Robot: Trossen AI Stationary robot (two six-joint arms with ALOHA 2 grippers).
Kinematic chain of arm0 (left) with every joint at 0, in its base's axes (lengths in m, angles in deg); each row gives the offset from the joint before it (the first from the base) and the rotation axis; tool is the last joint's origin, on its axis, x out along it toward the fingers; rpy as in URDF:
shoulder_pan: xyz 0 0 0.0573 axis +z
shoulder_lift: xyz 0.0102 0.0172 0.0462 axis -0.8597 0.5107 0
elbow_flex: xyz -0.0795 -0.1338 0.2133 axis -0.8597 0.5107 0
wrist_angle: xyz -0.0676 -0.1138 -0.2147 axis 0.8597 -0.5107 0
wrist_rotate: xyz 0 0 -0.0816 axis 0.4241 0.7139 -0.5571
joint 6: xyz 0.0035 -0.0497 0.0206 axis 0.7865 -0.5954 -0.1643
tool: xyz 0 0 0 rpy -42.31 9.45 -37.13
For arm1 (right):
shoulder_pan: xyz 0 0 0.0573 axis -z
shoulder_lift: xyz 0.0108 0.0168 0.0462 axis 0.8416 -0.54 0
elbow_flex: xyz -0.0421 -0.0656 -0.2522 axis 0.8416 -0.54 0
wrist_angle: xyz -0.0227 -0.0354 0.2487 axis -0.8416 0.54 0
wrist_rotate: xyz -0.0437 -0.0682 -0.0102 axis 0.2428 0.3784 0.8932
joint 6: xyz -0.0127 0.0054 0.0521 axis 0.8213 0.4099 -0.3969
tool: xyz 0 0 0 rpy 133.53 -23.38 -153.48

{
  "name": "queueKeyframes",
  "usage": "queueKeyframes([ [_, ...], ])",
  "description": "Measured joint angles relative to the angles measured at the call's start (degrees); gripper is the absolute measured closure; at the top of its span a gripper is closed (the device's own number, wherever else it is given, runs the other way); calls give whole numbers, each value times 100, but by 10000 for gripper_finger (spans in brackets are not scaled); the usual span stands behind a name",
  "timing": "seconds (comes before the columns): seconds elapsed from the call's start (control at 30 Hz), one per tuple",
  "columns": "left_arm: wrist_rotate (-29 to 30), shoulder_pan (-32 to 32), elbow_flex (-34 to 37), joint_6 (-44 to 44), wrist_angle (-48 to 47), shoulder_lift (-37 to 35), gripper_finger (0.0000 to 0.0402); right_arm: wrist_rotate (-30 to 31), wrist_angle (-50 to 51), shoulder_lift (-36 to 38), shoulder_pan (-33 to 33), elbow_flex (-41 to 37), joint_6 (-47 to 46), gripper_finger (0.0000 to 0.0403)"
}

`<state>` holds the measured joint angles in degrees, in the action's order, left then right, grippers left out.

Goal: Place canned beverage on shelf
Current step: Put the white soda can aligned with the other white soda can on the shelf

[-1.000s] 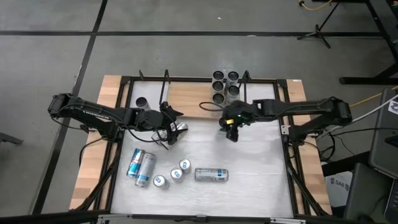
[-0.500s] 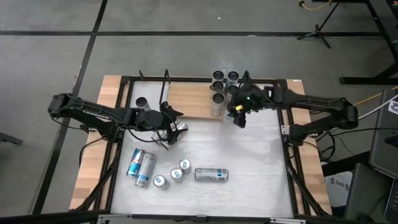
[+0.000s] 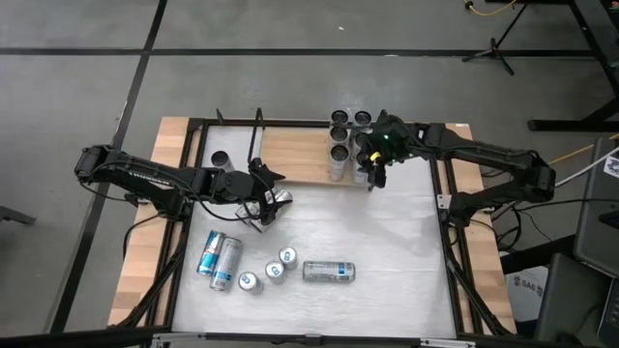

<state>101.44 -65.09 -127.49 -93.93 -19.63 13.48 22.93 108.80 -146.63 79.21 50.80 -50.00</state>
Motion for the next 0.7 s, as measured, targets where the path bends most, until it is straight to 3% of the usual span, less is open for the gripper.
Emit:
queueKeyframes([
  [0.7, 0, 0, -2, 1, 0, 0, 53, -161, -102, -108, 141, 0, 79, 155],
])
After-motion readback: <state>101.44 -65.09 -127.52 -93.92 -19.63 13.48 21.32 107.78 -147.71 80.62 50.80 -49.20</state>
